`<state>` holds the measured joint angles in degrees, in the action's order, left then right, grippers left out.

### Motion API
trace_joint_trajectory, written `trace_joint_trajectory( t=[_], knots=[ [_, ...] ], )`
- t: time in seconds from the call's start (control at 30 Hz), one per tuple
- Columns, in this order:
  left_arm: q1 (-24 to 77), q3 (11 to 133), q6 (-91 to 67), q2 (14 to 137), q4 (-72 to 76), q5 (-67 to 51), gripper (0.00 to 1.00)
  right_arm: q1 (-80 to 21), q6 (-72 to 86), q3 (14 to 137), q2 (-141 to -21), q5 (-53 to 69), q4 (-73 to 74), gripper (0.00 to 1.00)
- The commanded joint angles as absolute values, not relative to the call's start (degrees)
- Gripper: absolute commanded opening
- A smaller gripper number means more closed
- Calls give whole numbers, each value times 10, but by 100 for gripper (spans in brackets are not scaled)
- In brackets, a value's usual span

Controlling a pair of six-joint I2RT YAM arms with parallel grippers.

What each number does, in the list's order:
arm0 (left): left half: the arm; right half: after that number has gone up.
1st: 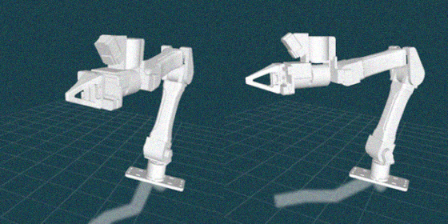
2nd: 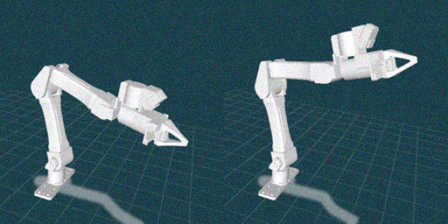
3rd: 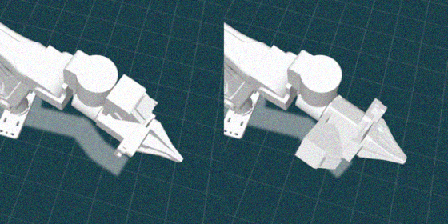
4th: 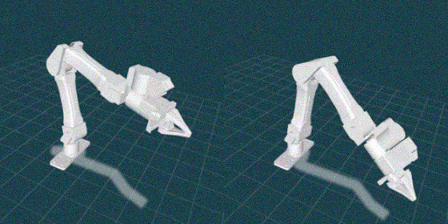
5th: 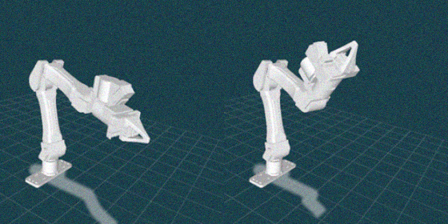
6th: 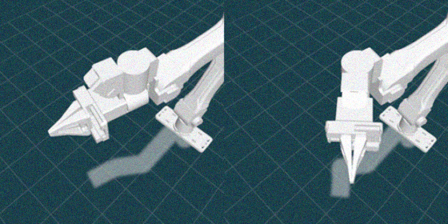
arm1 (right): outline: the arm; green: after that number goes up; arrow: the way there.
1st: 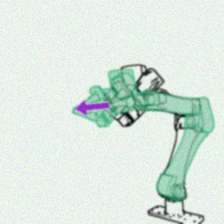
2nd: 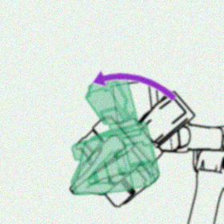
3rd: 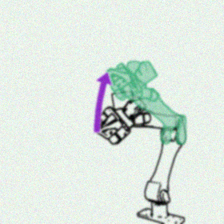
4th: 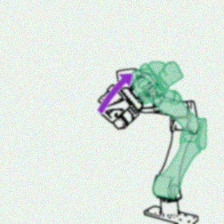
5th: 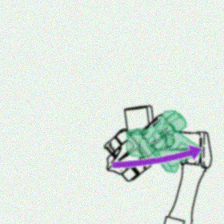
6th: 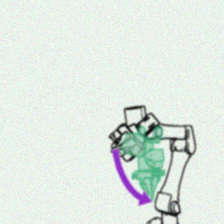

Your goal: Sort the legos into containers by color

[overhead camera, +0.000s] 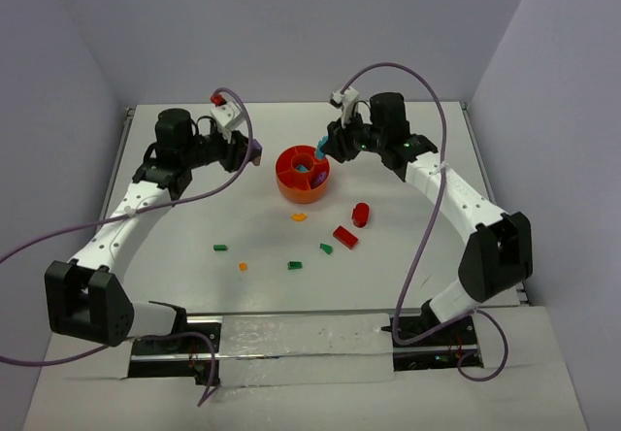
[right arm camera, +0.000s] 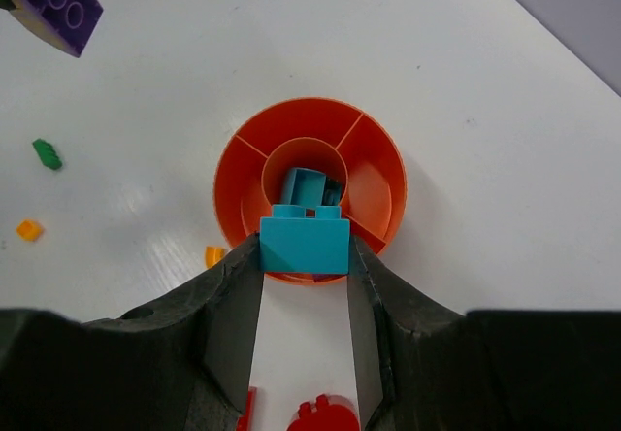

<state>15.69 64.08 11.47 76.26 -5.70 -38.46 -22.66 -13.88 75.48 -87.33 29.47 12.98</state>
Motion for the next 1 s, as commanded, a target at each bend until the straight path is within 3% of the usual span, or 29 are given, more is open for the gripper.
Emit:
trace_joint_trajectory(
  t=[0.0, 0.4, 0.97],
  knots=[
    [137, 621, 129, 776, -5, -411, 0, -234, -150, 811, -911, 294, 82, 0],
    [107, 666, 140, 825, -31, -433, 0, -254, -198, 884, -1011, 308, 116, 0],
    [95, 676, 150, 831, -49, -445, 0, -277, -295, 890, -1034, 303, 181, 0]
  ],
)
